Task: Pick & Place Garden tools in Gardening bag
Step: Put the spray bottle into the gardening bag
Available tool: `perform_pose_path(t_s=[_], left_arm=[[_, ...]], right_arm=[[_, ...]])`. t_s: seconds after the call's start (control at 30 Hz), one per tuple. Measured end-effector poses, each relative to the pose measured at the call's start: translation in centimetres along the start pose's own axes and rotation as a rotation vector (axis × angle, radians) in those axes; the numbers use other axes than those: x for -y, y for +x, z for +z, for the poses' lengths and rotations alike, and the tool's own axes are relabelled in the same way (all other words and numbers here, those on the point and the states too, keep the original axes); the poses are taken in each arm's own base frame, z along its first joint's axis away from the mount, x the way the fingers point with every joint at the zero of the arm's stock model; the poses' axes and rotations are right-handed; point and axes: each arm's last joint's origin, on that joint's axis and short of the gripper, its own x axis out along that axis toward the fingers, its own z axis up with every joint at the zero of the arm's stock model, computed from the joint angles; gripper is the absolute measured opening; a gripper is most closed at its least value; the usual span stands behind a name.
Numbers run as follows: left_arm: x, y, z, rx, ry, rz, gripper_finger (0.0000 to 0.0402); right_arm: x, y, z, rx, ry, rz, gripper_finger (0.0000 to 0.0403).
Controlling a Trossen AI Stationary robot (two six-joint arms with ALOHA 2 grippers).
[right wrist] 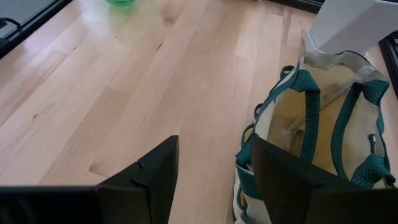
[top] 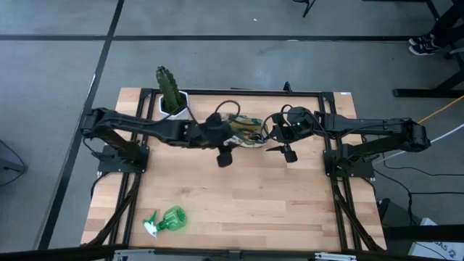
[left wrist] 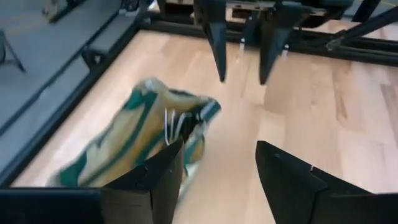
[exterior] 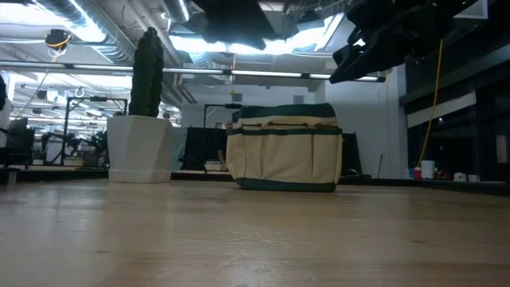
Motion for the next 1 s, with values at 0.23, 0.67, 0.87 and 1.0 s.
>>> perform_pose_path(t_s=[0.23, 0.67, 0.87, 1.0], left_arm=[[2.7, -4.2, -1.1, -0.093, -0.112, -0.002, 0.0236], [7.2, -9.6, -5.0, -0.386, -0.247, -0.160, 0.0253], [8.8, -11.5, -6.8, -0.583, -0.465, -0.172, 0.0253], [10.2, -13.0, -8.1, -0.695, -0.599, -0.155, 0.0253]], right_arm=[[0.0, 0.0, 0.0, 0.001, 0.000, 0.000, 0.0201], [0.0, 0.0, 0.0, 0.001, -0.001, 0.000, 0.0201], [0.0, 0.0, 0.0, 0.001, 0.000, 0.000, 0.0202], [0.0, 0.0, 0.0, 0.001, -0.001, 0.000, 0.0202]])
